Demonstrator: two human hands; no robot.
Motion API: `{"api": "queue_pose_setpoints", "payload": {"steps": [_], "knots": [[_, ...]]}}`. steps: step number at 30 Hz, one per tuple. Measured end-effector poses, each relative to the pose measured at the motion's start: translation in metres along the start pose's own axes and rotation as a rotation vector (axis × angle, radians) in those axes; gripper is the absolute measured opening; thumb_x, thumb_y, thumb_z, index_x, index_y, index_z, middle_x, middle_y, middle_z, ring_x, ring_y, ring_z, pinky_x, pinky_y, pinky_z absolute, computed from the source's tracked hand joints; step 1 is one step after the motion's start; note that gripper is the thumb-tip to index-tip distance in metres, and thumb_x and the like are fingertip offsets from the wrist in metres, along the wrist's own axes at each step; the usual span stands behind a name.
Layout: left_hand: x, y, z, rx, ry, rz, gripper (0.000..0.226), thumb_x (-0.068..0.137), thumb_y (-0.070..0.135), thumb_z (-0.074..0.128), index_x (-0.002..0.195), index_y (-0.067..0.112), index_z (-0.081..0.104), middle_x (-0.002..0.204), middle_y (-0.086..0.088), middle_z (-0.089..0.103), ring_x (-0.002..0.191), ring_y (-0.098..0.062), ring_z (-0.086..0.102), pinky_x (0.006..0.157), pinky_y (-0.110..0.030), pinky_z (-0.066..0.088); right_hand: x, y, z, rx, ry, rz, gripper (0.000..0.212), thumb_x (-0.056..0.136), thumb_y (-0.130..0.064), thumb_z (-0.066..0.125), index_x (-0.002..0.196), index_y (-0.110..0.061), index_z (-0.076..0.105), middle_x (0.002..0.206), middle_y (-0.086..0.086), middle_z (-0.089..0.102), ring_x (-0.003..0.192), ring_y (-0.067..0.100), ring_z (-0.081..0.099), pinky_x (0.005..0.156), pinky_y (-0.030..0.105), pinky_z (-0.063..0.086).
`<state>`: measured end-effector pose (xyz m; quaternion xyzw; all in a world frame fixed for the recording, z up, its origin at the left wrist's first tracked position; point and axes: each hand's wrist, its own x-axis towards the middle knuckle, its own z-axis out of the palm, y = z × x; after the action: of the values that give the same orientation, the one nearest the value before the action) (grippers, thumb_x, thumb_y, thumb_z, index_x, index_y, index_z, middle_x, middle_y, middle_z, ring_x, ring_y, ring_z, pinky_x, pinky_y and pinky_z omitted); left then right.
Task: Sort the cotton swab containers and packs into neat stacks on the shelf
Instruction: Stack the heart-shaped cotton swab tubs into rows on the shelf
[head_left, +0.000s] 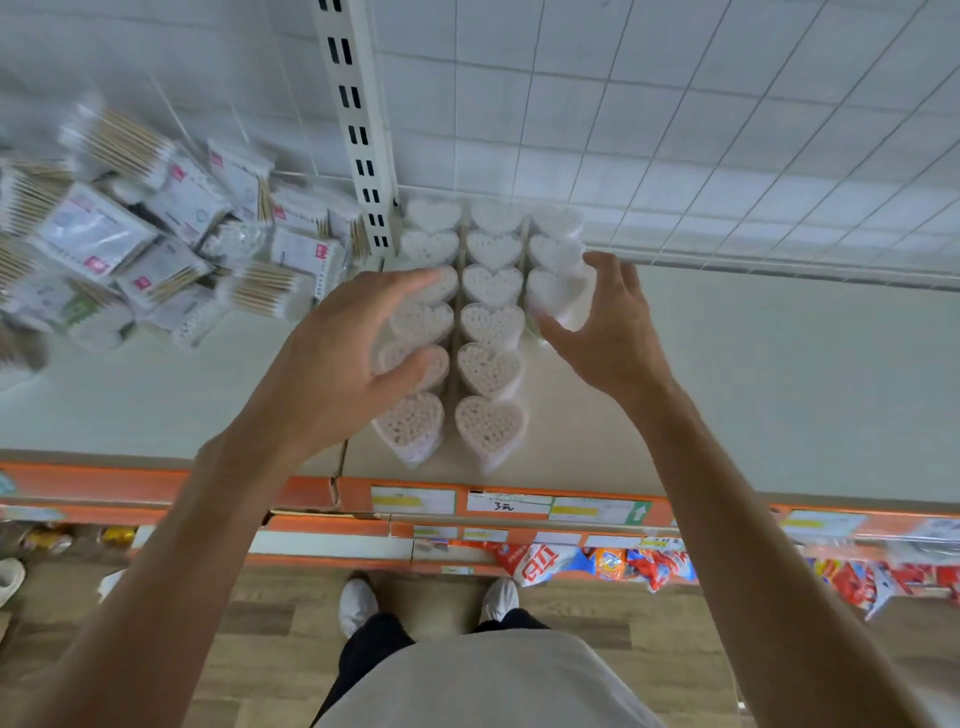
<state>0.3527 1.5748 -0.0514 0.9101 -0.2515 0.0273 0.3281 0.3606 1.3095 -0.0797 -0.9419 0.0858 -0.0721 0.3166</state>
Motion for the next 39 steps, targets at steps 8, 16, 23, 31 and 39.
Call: {"api": "queue_pose_setpoints", "payload": {"steps": [8, 16, 23, 31, 39], "knots": [[-0.032, -0.073, -0.048, -0.011, -0.002, -0.078, 0.060, 0.093, 0.034, 0.067, 0.148, 0.032, 0.042, 0.147, 0.017, 0.047, 0.133, 0.000, 0.042, 0.109, -0.027, 0.034, -0.032, -0.116, 0.019, -0.121, -0.054, -0.168, 0.062, 0.093, -0.029, 0.067, 0.146, -0.012, 0.040, 0.145, 0.007, 0.044, 0.128, 0.025, 0.048, 0.095, 0.027, 0.038], [-0.074, -0.150, -0.101, 0.017, 0.032, -0.135, 0.061, 0.092, 0.032, 0.068, 0.148, 0.032, 0.043, 0.149, 0.014, 0.047, 0.136, -0.004, 0.043, 0.111, -0.030, 0.035, -0.034, -0.204, 0.108, -0.163, -0.228, -0.264, 0.066, 0.093, -0.036, 0.065, 0.148, -0.014, 0.036, 0.141, 0.006, 0.047, 0.123, 0.026, 0.052, 0.093, 0.036, 0.045], [-0.106, -0.198, -0.121, 0.041, -0.002, -0.127, 0.061, 0.093, 0.033, 0.068, 0.148, 0.030, 0.043, 0.146, 0.010, 0.050, 0.136, -0.009, 0.044, 0.109, -0.031, 0.037, -0.013, -0.231, 0.183, -0.307, -0.252, -0.239, 0.057, 0.094, -0.024, 0.063, 0.144, -0.009, 0.040, 0.140, 0.009, 0.049, 0.127, 0.029, 0.047, 0.098, 0.039, 0.045], [-0.120, -0.222, -0.136, -0.024, 0.056, -0.127, 0.056, 0.092, 0.026, 0.069, 0.144, 0.026, 0.048, 0.136, 0.005, 0.057, 0.127, -0.014, 0.052, 0.104, -0.039, 0.044, -0.005, -0.237, 0.212, -0.456, -0.151, -0.170, 0.043, 0.094, -0.023, 0.063, 0.133, -0.012, 0.047, 0.131, 0.006, 0.052, 0.117, 0.027, 0.049, 0.080, 0.039, 0.045], [-0.134, -0.243, -0.136, 0.050, 0.350, -0.190, 0.041, 0.086, 0.024, 0.063, 0.125, 0.010, 0.064, 0.121, -0.005, 0.065, 0.116, -0.024, 0.057, 0.097, -0.038, 0.047, -0.020, -0.256, 0.208, -0.441, -0.167, -0.205, 0.046, 0.090, -0.037, 0.069, 0.129, -0.022, 0.050, 0.116, 0.003, 0.065, 0.103, 0.030, 0.063, 0.074, 0.034, 0.040]]}}
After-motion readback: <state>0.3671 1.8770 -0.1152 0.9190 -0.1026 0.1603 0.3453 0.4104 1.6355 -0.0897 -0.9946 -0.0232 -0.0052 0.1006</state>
